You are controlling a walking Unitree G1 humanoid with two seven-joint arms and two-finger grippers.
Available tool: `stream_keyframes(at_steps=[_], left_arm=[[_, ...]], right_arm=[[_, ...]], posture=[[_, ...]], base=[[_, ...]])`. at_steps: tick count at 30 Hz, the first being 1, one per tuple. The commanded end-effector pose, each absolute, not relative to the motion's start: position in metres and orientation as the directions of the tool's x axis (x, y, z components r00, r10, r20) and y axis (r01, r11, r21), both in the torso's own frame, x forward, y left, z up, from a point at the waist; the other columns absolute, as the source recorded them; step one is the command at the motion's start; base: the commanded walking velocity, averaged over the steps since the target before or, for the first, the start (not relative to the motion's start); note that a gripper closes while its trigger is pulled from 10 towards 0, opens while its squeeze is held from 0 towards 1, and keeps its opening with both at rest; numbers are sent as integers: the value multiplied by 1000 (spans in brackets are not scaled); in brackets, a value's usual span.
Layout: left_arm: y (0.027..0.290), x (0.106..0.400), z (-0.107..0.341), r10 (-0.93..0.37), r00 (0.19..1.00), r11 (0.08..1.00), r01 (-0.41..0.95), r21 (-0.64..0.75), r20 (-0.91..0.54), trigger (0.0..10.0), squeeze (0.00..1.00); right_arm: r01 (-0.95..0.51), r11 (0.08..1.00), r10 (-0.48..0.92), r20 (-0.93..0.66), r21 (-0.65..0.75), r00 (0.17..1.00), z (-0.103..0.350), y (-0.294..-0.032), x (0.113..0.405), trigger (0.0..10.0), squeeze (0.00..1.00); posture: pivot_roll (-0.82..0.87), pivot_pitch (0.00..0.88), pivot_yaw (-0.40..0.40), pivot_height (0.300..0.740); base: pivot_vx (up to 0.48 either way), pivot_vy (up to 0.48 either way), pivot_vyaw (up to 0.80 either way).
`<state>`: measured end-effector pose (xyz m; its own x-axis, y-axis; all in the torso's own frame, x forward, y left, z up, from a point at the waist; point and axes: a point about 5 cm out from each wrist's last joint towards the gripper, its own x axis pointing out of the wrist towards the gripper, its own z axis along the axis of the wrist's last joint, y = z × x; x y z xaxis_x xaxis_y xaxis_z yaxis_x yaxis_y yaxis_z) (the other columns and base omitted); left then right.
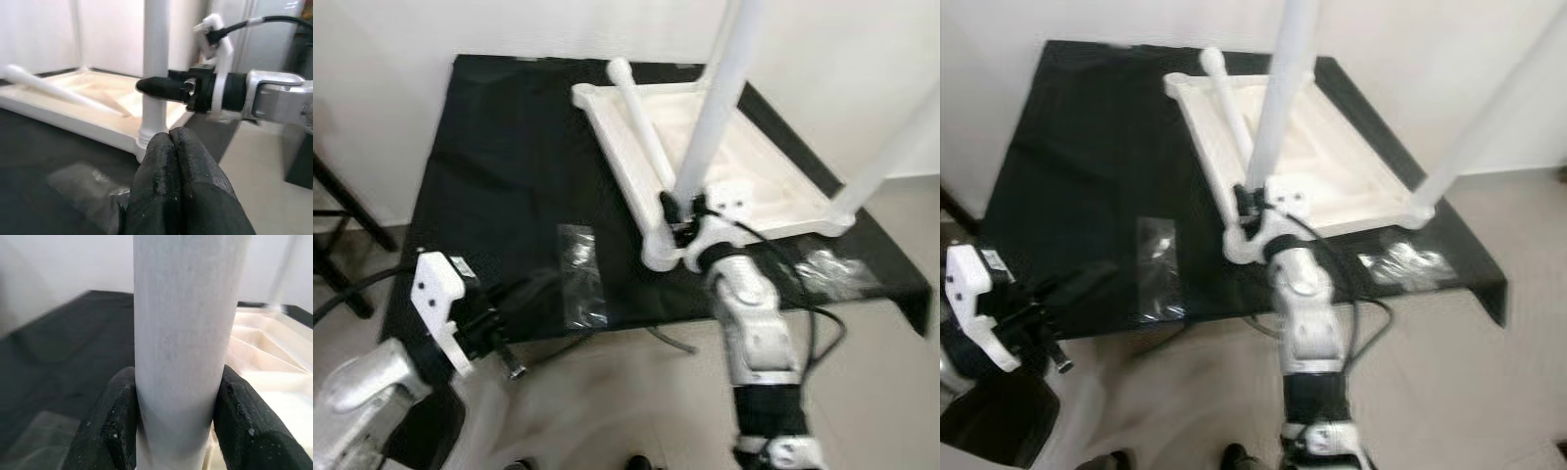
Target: Building children table
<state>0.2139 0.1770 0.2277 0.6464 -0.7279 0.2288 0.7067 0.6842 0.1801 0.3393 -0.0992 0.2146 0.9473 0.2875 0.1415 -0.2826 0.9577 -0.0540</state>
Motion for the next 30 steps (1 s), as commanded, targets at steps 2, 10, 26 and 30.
stream_keyframes(at_steps=[2,10,26,30], left_arm=[[175,213,221,-740,642,671,723,161,200,10000,0],[174,214,220,-739,643,672,722,164,200,10000,0],[169,211,220,-742,638,669,727,156,208,10000,0],[168,208,221,-742,638,668,728,154,205,10000,0]], right_arm=[[-341,939,335,-120,-38,935,164,-90,336,0,0],[-258,962,250,-103,-83,963,181,-94,339,10000,114],[-750,586,804,99,-307,587,268,-102,368,10000,0],[-838,438,894,59,-326,444,279,-105,370,10000,0]], posture=[[103,283,-108,740],[99,271,-112,740],[114,291,-125,740],[103,303,-135,740]], base=[[0,0,0],[0,0,0],[0,0,0],[0,0,0]])
